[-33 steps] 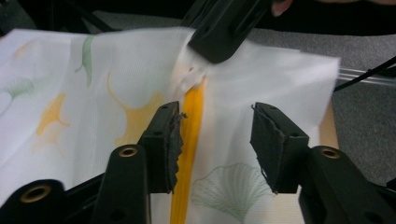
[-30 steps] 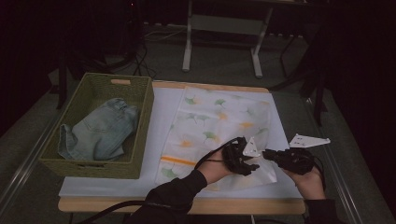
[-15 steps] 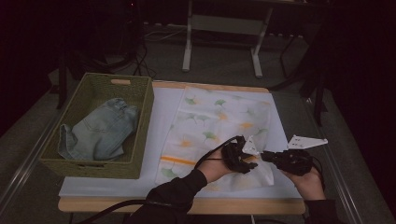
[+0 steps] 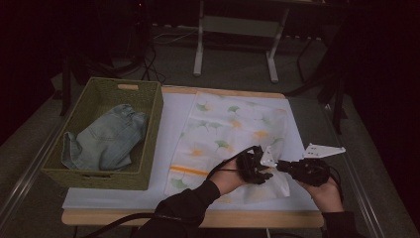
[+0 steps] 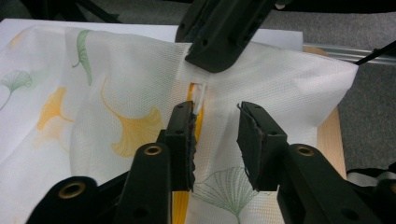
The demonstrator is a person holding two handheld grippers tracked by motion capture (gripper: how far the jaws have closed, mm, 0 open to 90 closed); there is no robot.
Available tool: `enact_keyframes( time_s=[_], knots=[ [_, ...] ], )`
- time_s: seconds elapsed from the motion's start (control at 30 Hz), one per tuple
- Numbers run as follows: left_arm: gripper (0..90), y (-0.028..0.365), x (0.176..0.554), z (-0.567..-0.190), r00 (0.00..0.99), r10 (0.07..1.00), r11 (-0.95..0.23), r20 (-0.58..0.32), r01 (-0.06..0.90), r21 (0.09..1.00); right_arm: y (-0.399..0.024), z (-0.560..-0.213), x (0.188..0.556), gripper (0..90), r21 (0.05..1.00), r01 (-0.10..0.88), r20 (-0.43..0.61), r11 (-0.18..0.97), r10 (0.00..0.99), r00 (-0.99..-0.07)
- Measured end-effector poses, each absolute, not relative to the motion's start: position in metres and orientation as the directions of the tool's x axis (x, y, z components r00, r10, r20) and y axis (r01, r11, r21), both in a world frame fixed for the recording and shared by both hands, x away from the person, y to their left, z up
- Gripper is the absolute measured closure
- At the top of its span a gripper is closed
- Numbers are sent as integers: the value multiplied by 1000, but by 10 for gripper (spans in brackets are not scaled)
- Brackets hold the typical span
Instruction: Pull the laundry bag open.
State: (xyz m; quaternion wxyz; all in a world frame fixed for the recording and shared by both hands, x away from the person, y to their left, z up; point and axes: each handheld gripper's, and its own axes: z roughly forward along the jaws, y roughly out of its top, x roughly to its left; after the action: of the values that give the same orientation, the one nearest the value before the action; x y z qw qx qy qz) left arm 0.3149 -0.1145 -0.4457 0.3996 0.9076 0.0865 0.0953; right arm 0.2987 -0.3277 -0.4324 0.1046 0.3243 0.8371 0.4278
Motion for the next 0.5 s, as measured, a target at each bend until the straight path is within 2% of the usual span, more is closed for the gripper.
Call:
enact_keyframes(
  time_s=[0.2,0.4,0.5],
  knots=[
    [732,-116,313,-445,974,209,-666,84,79,742,-329,-432,300,844,790,456,111,410,635,-764],
    [668,-118,314,-450,966,243,-687,86,109,718,-328,-432,299,844,788,453,104,417,636,-765],
    [668,-117,316,-451,965,255,-678,68,128,724,-328,-433,299,844,788,454,105,416,635,-765]
  ],
)
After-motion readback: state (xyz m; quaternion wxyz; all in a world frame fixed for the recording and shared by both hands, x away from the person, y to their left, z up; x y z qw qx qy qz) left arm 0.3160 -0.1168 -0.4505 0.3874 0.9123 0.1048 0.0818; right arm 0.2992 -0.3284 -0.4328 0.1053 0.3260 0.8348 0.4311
